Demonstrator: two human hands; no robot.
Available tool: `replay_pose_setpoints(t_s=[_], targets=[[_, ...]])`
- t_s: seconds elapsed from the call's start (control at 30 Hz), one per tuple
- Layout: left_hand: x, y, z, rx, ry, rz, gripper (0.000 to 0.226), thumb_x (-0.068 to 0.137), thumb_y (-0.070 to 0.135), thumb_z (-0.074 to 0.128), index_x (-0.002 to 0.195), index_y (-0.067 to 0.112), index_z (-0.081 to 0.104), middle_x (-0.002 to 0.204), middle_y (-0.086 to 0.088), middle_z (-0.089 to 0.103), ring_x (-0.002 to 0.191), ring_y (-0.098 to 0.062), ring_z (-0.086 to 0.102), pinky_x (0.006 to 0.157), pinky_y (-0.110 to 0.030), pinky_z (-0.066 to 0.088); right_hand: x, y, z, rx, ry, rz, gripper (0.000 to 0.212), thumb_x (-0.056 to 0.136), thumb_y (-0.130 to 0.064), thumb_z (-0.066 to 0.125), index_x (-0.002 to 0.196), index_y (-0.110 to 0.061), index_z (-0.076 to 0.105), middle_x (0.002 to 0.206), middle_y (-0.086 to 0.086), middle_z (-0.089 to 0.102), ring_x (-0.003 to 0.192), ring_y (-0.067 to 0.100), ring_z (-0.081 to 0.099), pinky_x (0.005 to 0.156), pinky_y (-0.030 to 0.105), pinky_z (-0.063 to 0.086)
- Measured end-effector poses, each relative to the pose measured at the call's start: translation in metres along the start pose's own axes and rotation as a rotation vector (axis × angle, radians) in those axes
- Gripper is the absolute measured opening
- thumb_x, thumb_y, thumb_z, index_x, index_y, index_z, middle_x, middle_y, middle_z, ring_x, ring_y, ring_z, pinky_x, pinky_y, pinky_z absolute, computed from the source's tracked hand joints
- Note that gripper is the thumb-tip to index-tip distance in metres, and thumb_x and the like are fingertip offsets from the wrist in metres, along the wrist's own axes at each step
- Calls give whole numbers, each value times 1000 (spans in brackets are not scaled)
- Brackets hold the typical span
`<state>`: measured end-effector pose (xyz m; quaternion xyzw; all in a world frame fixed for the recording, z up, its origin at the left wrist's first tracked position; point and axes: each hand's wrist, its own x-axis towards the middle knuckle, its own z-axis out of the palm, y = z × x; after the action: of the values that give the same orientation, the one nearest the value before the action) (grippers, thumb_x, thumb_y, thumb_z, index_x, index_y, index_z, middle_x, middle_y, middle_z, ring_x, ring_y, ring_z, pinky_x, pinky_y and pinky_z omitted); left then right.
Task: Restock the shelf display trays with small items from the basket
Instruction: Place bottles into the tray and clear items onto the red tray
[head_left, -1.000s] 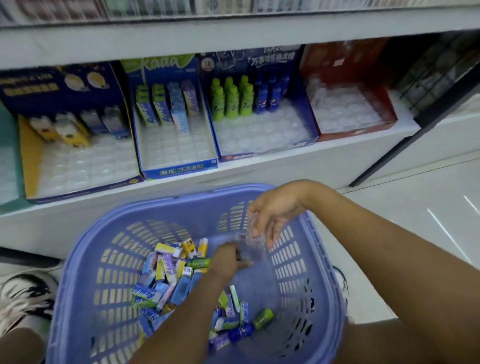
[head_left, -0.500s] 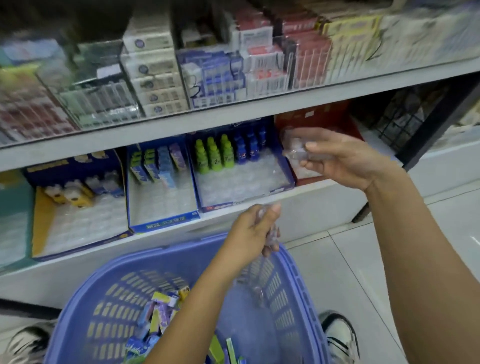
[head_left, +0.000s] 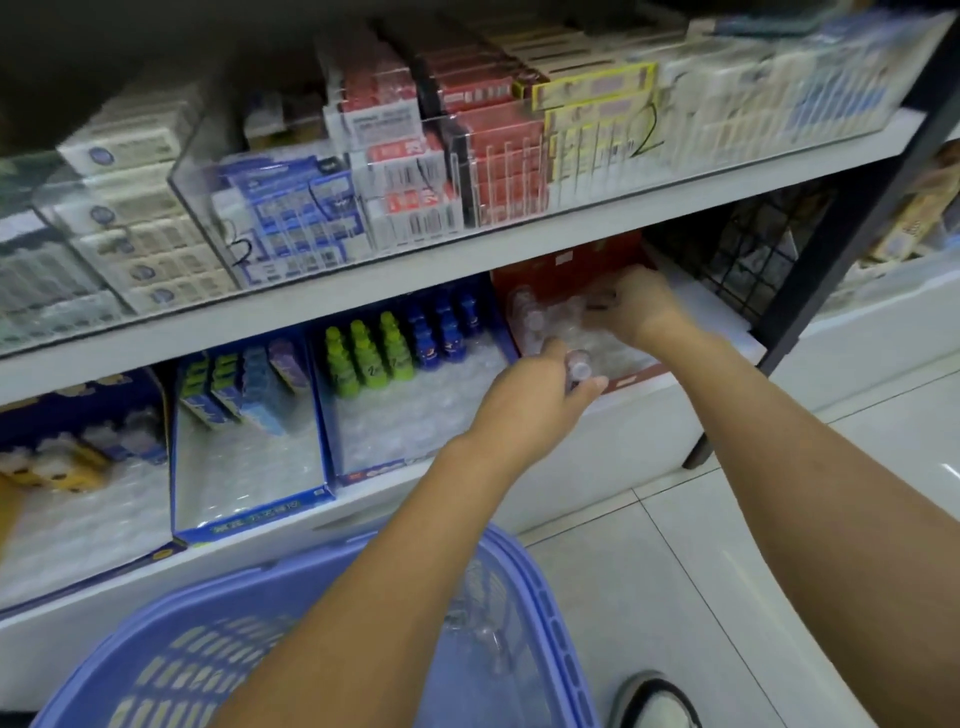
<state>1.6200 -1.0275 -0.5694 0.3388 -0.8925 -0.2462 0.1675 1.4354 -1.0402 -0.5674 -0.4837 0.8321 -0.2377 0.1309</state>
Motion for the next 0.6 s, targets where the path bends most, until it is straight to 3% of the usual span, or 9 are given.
replay_pose_setpoints(t_s=[0.07,0.13,0.27,0.4,0.5,0.6], targets=[[1,-1,3,76,15,20,46,91,51,50,113,11,49,97,-12,65,88,-31,59,62,-32,40,3,0,-1,-225,-33,-21,25,81,-36,65,92,-14,71,97,8,71,91,26,64,70,26,45],[2,-1,6,114,39,21,48,90,54,50,114,12,50,92,-11,65,85,-31,60,61,-31,38,5,0,-4,-260,-20,-35,25,77,-37,67,86,-14,70,91,7,70,84,25,62,68,26,45],[2,0,10,163,78,14,49,90,56,48,114,13,49,85,-8,64,80,-31,60,58,-30,35,0,-4,0,166,187,-13,20,71,-28,71,82,-13,68,82,1,68,72,15,58,66,21,42],[1,0,13,178,120,24,47,91,55,47,114,14,49,83,-6,64,77,-28,60,57,-30,36,-2,-8,18,353,352,4,22,76,-16,71,94,-6,65,87,5,69,74,15,59,59,12,37],[1,0,15,198,124,28,46,91,55,47,116,16,49,85,-5,65,79,-27,61,59,-31,39,-1,-11,23,403,341,-25,33,77,-17,71,104,-3,60,90,7,68,82,21,64,68,24,47],[0,-1,15,210,131,31,46,91,55,46,116,15,49,87,-5,66,80,-26,61,60,-30,40,4,-17,23,256,277,-64,47,78,-28,71,114,-3,57,92,9,68,87,24,64,73,30,51]])
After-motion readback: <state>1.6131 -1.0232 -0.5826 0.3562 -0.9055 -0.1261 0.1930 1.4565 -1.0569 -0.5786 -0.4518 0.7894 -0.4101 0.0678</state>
